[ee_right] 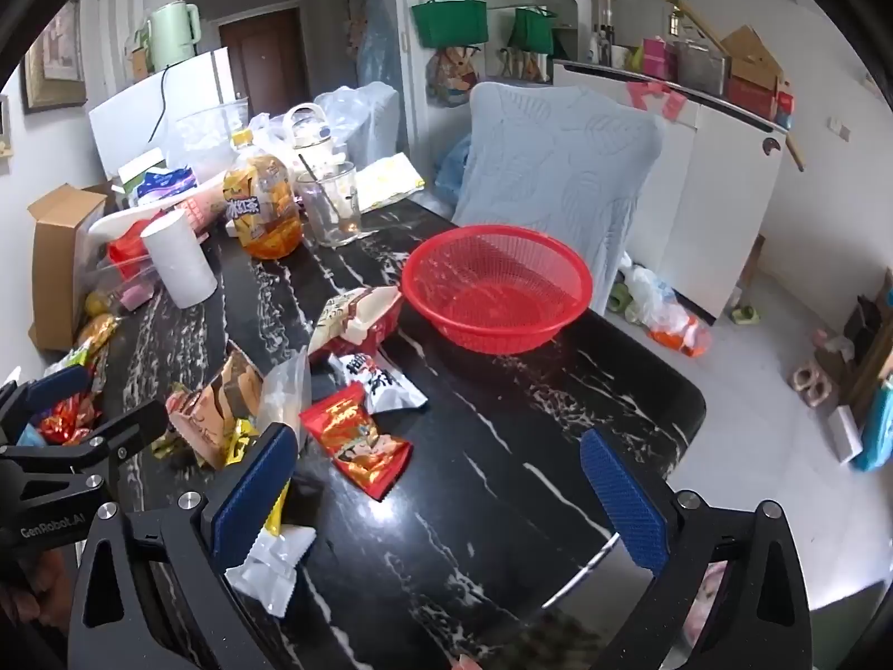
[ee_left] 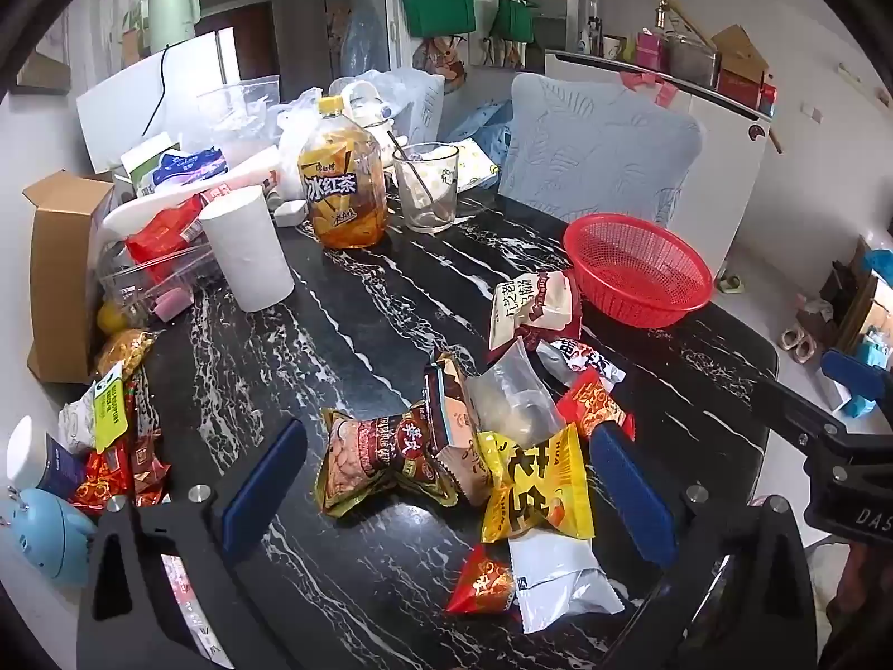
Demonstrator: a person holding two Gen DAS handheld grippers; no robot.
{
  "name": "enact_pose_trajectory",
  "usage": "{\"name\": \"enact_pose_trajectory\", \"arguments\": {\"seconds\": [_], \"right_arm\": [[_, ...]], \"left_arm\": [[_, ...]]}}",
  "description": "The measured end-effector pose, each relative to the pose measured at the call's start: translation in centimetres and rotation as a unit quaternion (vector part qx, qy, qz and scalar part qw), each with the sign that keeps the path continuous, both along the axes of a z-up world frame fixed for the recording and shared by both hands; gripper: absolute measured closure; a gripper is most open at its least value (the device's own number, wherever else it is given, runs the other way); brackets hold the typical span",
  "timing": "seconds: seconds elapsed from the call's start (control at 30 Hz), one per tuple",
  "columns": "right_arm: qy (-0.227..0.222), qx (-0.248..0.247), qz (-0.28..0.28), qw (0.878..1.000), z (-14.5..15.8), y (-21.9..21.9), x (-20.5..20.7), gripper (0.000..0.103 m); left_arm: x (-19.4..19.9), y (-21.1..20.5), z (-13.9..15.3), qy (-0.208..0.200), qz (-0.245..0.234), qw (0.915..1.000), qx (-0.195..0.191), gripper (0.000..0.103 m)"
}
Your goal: Organize snacks
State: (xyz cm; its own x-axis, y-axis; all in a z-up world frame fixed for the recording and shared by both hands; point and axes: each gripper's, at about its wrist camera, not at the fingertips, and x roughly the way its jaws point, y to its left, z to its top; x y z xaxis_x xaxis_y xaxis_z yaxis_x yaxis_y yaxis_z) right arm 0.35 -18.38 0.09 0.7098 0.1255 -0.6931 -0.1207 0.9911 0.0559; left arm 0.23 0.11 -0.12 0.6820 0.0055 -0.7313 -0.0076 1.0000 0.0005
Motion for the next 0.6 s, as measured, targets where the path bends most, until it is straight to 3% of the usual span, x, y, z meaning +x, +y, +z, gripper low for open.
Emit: {"name": "enact_pose_trajectory", "arguments": {"seconds": [0.1, 0.13, 0.23, 0.6], "right_arm": [[-0.002, -0.001, -0.001, 1.000, 0.0, -0.1, -0.1, 0.000], [-0.001, -0.001, -0.001, 1.000, 0.0, -0.1, -0.1, 0.000], [0.000, 0.003, -0.001, 1.000, 0.0, -0.2, -0.2, 0.000], [-0.007, 0.003, 0.002, 1.000, 0.2, -0.6, -0.5, 0.000]], "left_arm": [[0.4, 0.3, -0.1, 0.005, 0.000, 1.0000, -0.005, 0.000], [-0.4, -0.4, 0.3, -0.015, -0.006, 0.9999, 0.002, 0.000], [-0.7, -0.5, 0.5, -0.018, -0.008, 0.9998, 0.004, 0.000], [-0.6, -0.6, 0.4, -0.015, -0.014, 0.9998, 0.003, 0.000]]}}
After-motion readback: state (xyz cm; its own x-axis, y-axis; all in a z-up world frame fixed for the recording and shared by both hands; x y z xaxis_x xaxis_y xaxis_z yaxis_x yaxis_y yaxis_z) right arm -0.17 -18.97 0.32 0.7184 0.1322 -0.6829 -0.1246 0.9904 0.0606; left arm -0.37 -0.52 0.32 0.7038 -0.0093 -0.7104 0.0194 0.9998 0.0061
